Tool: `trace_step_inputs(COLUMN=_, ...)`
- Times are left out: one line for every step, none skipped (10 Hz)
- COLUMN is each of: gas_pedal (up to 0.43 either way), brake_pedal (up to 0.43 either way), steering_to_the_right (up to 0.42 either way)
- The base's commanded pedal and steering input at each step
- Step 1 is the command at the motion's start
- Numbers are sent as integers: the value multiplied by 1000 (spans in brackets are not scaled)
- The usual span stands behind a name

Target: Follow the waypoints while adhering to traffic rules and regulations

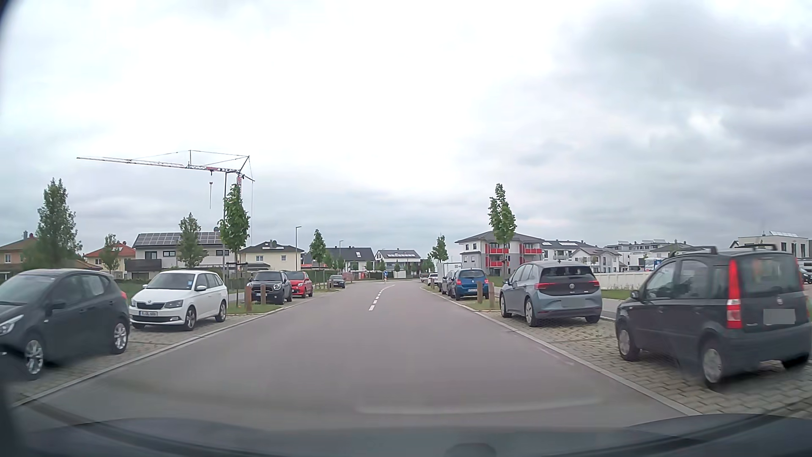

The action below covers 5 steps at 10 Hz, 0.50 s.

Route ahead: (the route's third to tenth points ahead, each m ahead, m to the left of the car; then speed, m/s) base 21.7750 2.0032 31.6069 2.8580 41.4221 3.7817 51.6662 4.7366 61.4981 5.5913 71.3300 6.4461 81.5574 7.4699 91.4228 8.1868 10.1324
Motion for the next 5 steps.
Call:
trace_step_inputs(gas_pedal=248, brake_pedal=0, steering_to_the_right=-26)
trace_step_inputs(gas_pedal=248, brake_pedal=0, steering_to_the_right=-26)
trace_step_inputs(gas_pedal=248, brake_pedal=0, steering_to_the_right=-26)
trace_step_inputs(gas_pedal=248, brake_pedal=0, steering_to_the_right=-25)
trace_step_inputs(gas_pedal=248, brake_pedal=0, steering_to_the_right=-25)
